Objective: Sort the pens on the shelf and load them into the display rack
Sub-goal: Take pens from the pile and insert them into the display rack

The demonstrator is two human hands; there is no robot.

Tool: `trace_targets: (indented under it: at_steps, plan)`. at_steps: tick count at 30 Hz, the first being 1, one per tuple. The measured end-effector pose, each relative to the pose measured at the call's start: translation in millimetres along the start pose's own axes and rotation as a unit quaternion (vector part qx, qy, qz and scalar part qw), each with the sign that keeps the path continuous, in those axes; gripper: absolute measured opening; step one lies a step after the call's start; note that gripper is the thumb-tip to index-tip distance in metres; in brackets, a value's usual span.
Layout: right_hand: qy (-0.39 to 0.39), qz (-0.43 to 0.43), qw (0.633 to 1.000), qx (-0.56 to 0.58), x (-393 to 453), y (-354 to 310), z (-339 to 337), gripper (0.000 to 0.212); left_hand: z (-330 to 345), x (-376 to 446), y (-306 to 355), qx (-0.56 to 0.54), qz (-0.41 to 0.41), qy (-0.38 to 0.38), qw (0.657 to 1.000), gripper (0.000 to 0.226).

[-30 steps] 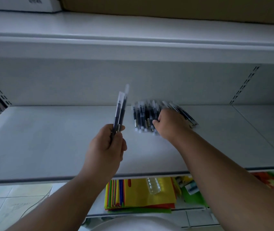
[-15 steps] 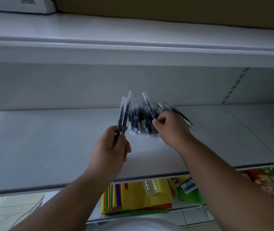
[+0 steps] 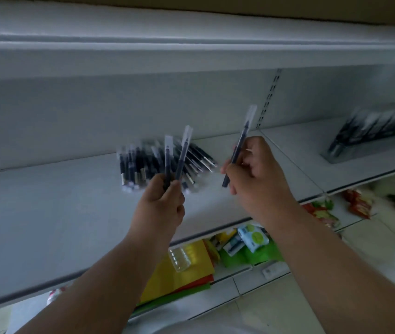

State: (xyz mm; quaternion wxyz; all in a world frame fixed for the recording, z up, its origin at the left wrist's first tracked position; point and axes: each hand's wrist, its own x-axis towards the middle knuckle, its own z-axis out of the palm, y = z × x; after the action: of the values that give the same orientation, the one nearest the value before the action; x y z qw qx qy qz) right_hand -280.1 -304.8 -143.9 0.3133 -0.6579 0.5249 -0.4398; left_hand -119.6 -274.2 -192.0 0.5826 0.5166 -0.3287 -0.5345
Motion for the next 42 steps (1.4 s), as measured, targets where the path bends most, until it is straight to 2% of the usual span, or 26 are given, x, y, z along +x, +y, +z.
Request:
trace_targets:
  at_steps: [2, 5, 8, 10, 13, 15, 18, 22, 26, 31, 35, 37, 42]
  plan:
    - [0.021, -0.012, 1.000, 0.005, -7.2, 7.7, -24.6, 0.006, 24.1, -3.7, -7.6, -0.002, 0.003, -0.030, 1.000, 0.015]
    - [0.068, -0.025, 0.997, -0.006, -16.1, 24.3, -66.1, 0.013, 65.8, -11.3, -21.5, 0.036, 0.013, -0.051, 0.998, 0.021]
    - [0.106, -0.024, 0.993, -0.052, -23.2, 44.1, -117.9, 0.009, 117.1, -19.5, -36.7, 0.031, 0.003, -0.058, 0.998, 0.025]
    - [0.117, -0.033, 0.990, -0.075, -27.8, 58.1, -156.1, 0.005, 154.6, -25.7, -46.4, 0.021, -0.002, -0.064, 0.998, 0.023]
    - [0.123, -0.043, 0.987, -0.094, -31.0, 80.3, -215.5, 0.011, 212.6, -36.6, -61.0, 0.004, -0.009, -0.068, 0.998, 0.017]
    - [0.131, -0.048, 0.986, -0.096, -29.7, 96.9, -252.1, 0.013, 248.0, -40.1, -74.4, 0.025, 0.004, -0.072, 0.997, 0.019]
    - [0.142, -0.061, 0.984, -0.087, -28.1, 121.1, -297.9, 0.002, 294.7, -42.1, -94.0, 0.073, 0.035, -0.081, 0.993, 0.020]
    - [0.144, -0.054, 0.984, -0.092, -21.5, 155.2, -341.8, 0.012, 342.5, -44.2, -110.9, 0.104, 0.058, -0.101, 0.988, 0.020]
    - [0.192, -0.049, 0.970, -0.138, 2.2, 184.1, -374.8, 0.015, 378.5, -29.8, -115.9, 0.153, 0.113, -0.121, 0.974, 0.022]
    - [0.233, -0.008, 0.960, -0.157, 21.7, 202.1, -420.3, 0.004, 439.7, 3.2, -116.1, 0.159, 0.114, -0.176, 0.965, 0.020]
    - [0.259, -0.011, 0.950, -0.174, 35.4, 218.7, -462.5, 0.015, 485.7, 17.9, -131.1, 0.176, 0.123, -0.195, 0.957, 0.018]
    - [0.270, -0.002, 0.947, -0.175, 44.3, 234.2, -483.1, 0.010, 506.7, 20.6, -137.5, 0.178, 0.117, -0.204, 0.955, 0.018]
    - [0.246, -0.026, 0.950, -0.190, 87.9, 279.3, -540.9, 0.010, 572.6, 40.6, -156.9, 0.173, 0.107, -0.155, 0.967, 0.018]
